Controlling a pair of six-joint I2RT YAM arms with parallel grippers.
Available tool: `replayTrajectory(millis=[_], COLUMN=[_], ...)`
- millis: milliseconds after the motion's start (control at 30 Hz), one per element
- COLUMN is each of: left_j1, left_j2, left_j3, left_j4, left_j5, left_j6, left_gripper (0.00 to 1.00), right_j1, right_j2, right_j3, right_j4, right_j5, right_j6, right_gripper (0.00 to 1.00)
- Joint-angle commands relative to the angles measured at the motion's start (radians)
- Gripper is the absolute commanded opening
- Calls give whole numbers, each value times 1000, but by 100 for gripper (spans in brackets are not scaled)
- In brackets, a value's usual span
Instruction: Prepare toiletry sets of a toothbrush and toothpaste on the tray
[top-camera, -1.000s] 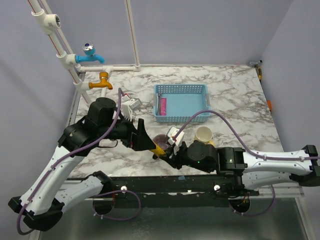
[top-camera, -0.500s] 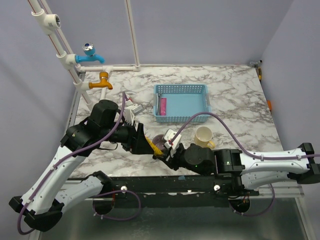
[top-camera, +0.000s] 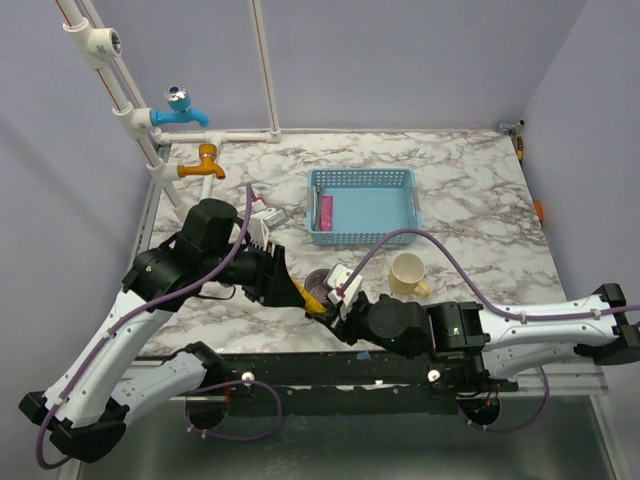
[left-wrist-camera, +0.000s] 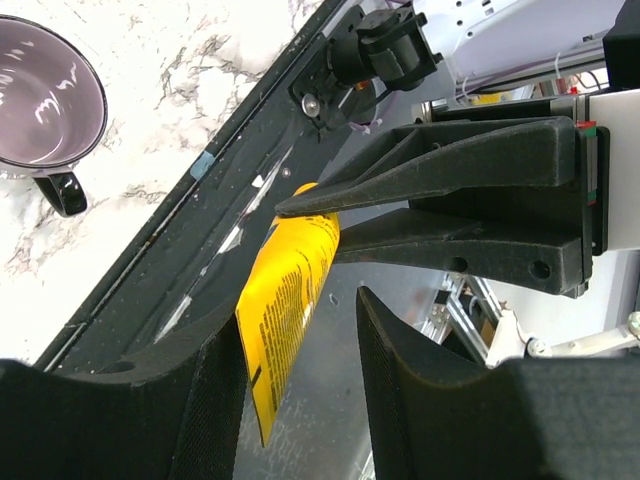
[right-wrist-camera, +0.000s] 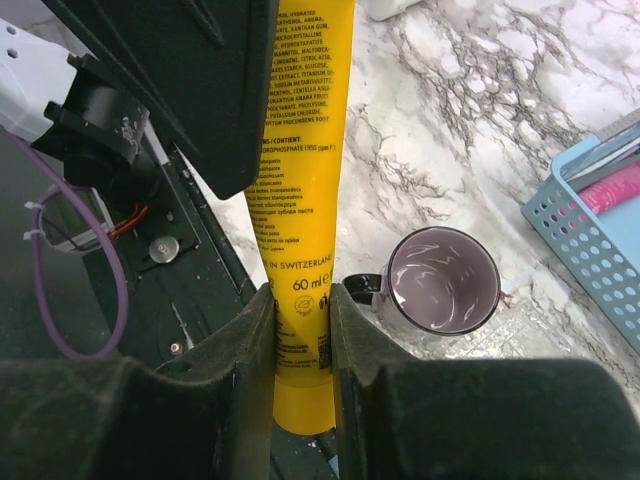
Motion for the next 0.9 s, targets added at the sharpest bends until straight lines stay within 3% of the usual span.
replayTrajectory(millis=[0, 333, 867], left_j1=[3, 6, 17], left_j2=[8, 7, -7], left_j3=[26, 38, 72], left_j4=[-26, -43, -73], left_j5=[-8, -47, -76], left_j6=[28, 43, 49], left_gripper=[45, 37, 36], right_j1=[24, 54, 88], right_j2=[8, 3, 6], right_j3=[29, 15, 0], right_j4=[19, 13, 6], right_j5=[51, 97, 128], right_j6=[-8, 5, 25], right_gripper=[21, 21, 21])
